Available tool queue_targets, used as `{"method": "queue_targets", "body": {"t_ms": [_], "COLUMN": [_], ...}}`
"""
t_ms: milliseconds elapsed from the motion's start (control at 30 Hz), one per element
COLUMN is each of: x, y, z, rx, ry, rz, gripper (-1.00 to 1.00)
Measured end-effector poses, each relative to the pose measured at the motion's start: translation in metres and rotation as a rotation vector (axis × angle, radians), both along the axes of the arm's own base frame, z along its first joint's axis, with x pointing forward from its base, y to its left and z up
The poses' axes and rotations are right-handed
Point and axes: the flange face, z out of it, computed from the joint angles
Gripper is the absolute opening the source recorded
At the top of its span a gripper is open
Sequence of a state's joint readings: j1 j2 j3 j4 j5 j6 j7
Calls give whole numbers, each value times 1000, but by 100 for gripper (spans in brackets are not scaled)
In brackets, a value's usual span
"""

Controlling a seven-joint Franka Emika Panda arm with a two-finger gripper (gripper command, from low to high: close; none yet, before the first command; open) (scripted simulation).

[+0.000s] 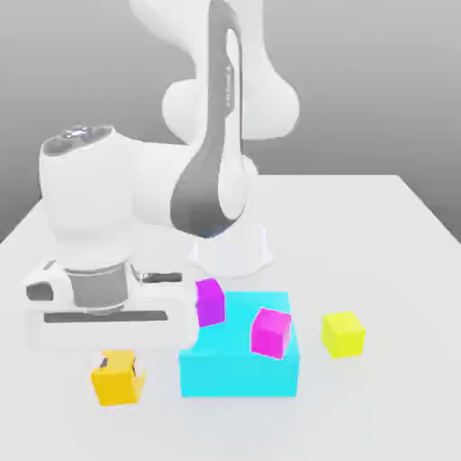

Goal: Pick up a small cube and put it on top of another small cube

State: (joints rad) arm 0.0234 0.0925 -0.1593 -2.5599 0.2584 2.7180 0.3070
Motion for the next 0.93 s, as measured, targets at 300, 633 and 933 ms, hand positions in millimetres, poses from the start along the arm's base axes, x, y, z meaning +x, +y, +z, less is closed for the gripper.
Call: {"method": "queue_targets", "body": {"t_ms": [300, 633, 933], "x": [-82, -174, -171], "y": [198, 261, 252], "z": [24, -32, -59], "rx": [-41, -119, -114], "ry": [-8, 50, 52], "rz": [549, 876, 849], "gripper": [-100, -100, 100]}}
